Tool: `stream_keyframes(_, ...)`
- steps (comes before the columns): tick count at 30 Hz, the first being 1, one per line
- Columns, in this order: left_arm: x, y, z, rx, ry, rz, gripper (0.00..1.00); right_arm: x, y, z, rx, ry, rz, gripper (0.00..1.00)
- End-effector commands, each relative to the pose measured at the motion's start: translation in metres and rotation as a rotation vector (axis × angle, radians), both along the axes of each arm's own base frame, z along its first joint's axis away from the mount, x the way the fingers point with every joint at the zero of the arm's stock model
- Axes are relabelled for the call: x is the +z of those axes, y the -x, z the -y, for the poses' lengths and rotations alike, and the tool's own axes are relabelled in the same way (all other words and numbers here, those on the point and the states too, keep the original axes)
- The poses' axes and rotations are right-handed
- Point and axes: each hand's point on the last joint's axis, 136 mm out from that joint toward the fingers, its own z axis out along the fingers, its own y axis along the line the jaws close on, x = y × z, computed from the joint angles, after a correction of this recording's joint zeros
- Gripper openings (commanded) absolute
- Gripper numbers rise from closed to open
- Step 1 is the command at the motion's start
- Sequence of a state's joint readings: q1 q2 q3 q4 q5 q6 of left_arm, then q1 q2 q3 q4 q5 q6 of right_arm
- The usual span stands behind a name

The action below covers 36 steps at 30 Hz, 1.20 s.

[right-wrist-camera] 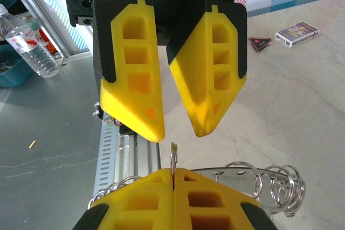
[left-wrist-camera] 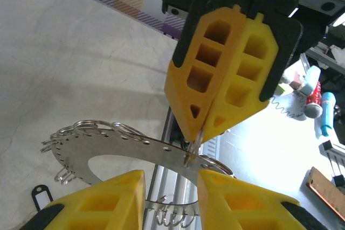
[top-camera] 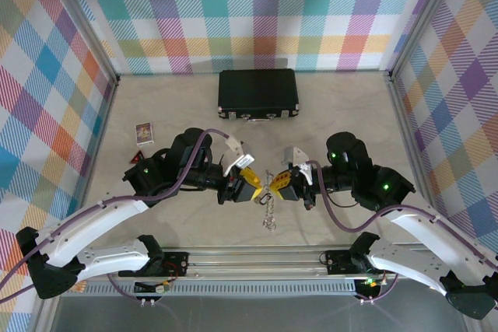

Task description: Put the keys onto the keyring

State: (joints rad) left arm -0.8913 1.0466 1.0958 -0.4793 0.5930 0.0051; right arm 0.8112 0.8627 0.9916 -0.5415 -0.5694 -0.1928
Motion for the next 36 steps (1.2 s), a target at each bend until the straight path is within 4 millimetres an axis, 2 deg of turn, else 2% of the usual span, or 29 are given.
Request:
stream_keyframes(1,0.017,0.008,-0.001,-0.06,0.04,0.02,0.31,0.02,0.006,-0.003,0.051,-0.05,0.053,0.0)
stream_keyframes(21,0.019,0.003,0.011,-0.094,0.055,0.033,0.26,0.017,0.012,-0.007,0.093,-0.04,0.045,0.0)
stream_keyframes(28,0.02,0.004,0.013,-0.112,0.062,0.035,0.16,0.017,0.013,-0.006,0.094,-0.04,0.05,0.0)
stream_keyframes(32,0.022,0.008,0.013,-0.131,0.07,0.033,0.01,0.018,0.013,-0.007,0.094,-0.043,0.052,0.0)
stream_keyframes(36,0.023,0.009,0.011,-0.129,0.09,0.048,0.0,0.021,0.014,-0.007,0.097,-0.057,0.054,0.0)
